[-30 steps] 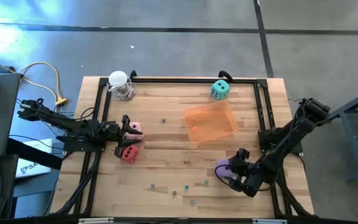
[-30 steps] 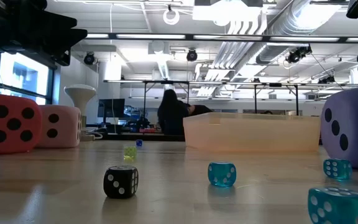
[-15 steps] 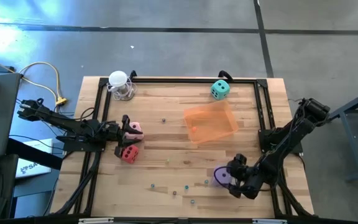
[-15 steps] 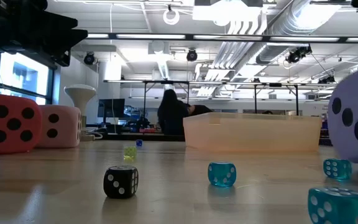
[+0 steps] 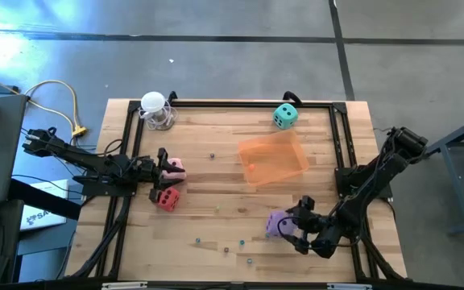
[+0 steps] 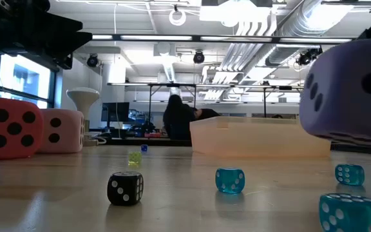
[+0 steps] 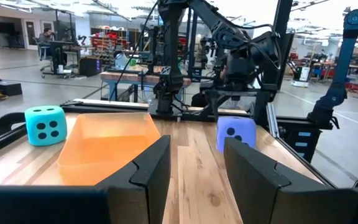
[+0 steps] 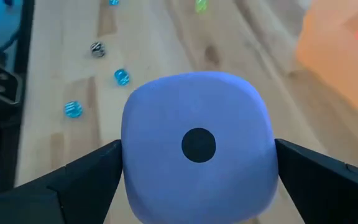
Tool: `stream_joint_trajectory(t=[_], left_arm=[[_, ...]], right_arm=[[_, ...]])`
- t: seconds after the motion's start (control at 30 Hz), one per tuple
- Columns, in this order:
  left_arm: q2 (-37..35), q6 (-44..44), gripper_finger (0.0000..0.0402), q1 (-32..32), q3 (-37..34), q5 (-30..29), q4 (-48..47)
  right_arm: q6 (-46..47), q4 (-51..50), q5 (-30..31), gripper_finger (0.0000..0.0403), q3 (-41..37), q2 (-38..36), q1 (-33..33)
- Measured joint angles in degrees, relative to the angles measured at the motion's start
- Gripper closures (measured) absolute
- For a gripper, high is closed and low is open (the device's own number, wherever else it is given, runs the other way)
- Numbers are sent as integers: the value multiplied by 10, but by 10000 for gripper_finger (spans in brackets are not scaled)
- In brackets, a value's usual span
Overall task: Pick & Place Dice
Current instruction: Put the large violet dice into the orange bin
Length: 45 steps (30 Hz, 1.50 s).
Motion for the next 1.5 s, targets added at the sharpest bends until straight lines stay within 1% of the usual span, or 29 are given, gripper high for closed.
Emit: stream_joint_trajectory(t=[0.1, 0.27, 0.47, 0.7, 0.77, 0.87, 1.1, 1.3, 1.5], left_arm=[[0, 0, 257, 0, 0, 0, 0], [0, 0, 257, 0, 0, 0, 0], [0, 0, 257, 0, 0, 0, 0], [0, 0, 257, 0, 0, 0, 0], [0, 0, 257, 0, 0, 0, 0], [0, 0, 257, 0, 0, 0, 0], [0, 1, 257, 0, 0, 0, 0], [0, 33, 257, 0, 0, 0, -3], [0, 44, 257, 0, 0, 0, -5]], right_arm=[[-11, -3, 26, 7, 0, 0, -10], [-49, -3, 99, 7, 0, 0, -42], [-106, 2, 163, 7, 0, 0, -110], [-204, 54, 235, 7, 0, 0, -197], [-225, 68, 232, 7, 0, 0, -225], [-227, 81, 204, 7, 0, 0, -267], [-228, 94, 97, 7, 0, 0, -342], [-185, 99, 94, 7, 0, 0, -379], [-142, 106, 78, 7, 0, 0, -404]])
